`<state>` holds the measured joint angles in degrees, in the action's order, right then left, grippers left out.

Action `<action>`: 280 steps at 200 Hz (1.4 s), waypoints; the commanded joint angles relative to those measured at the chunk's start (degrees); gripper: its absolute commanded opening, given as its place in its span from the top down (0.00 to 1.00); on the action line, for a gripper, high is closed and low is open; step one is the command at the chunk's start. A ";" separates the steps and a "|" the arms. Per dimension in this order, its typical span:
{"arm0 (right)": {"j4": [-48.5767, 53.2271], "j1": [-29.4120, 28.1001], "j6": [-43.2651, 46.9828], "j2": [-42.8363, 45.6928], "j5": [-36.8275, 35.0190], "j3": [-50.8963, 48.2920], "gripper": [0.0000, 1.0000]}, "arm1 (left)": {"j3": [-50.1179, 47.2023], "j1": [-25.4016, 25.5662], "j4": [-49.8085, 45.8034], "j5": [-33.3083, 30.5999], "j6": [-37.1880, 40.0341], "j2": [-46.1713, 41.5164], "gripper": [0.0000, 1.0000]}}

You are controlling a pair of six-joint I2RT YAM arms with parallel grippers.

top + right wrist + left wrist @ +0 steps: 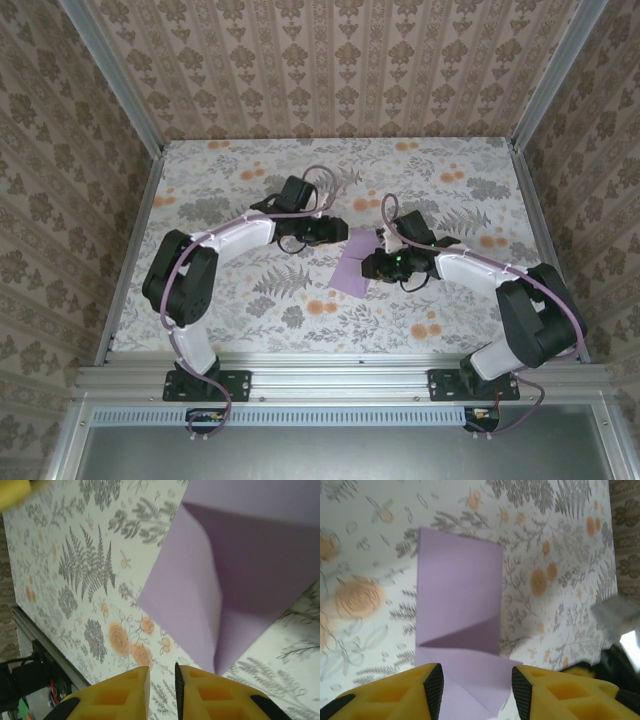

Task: Fold a paper plane with a square sheet of paper (pick it up from the middle)
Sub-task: Fold the triangle a second time at the center of the table, then pick up the paper from the center of the table.

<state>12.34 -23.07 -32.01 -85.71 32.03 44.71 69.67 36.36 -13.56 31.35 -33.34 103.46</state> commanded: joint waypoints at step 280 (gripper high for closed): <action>-15.72 1.70 -0.77 -8.12 15.52 2.83 1.00 | -20.85 0.57 14.91 -5.60 -17.19 -16.24 0.32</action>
<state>0.80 -21.32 -30.63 -96.64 42.65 48.71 53.43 38.11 -7.25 26.89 -41.69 90.85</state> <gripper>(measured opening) 0.070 0.679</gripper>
